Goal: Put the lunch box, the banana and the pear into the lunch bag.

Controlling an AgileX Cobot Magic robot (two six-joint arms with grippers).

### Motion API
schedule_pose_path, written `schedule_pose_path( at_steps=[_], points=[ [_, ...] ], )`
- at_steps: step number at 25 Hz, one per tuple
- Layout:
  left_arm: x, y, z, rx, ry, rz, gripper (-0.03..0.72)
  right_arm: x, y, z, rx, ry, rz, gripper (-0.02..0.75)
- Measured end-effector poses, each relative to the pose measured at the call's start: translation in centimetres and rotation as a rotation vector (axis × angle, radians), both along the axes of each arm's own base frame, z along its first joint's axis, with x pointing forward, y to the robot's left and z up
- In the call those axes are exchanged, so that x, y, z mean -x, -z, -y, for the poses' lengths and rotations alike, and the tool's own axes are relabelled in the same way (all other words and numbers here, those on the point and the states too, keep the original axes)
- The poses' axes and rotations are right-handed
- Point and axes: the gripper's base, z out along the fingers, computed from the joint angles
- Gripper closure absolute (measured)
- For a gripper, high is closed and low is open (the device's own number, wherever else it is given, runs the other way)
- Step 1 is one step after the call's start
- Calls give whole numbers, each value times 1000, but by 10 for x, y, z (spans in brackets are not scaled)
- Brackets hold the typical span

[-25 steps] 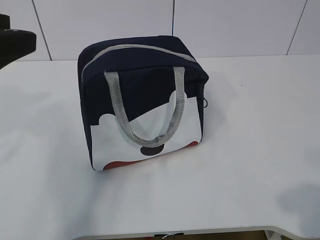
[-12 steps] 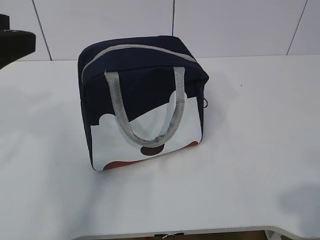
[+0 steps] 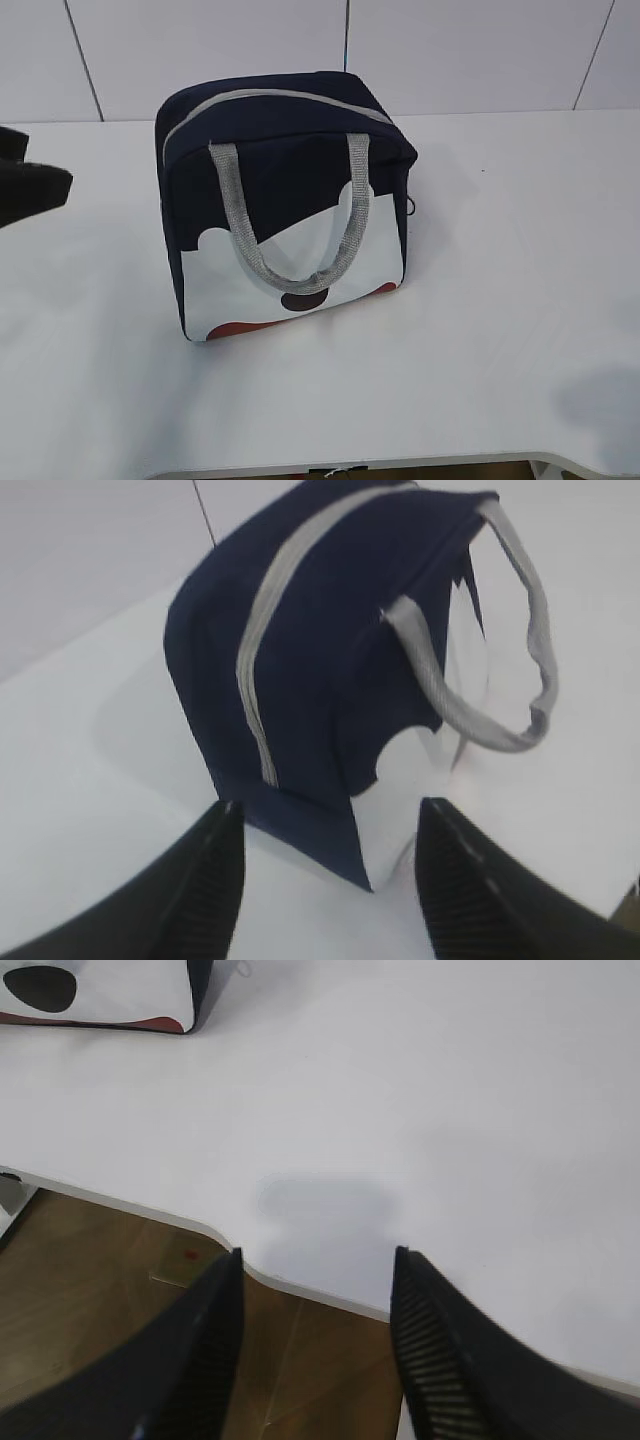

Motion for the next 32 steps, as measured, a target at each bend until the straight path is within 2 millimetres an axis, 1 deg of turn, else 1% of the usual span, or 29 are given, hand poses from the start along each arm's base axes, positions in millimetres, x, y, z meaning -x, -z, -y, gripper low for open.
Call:
schedule_pose_path(
  at_steps=[5,12,17,23,25,30,32],
  points=[
    [17,1,-6,-29,-6,-86,288,0,0,0,0,0,0,332],
    [50,-7,-21,-9,-60,-161,288,0,0,0,0,0,0,332],
    [72,-12,-31,31,-117,-184,288,0,0,0,0,0,0,332],
    [96,-15,-45,26,-173,-174,288,0,0,0,0,0,0,332],
    [103,-11,-48,35,-181,-172,288,0,0,0,0,0,0,332],
    [118,13,-53,40,-195,-211,288,0,0,0,0,0,0,332],
    [123,19,-56,33,-198,-223,288,0,0,0,0,0,0,332]
  ],
)
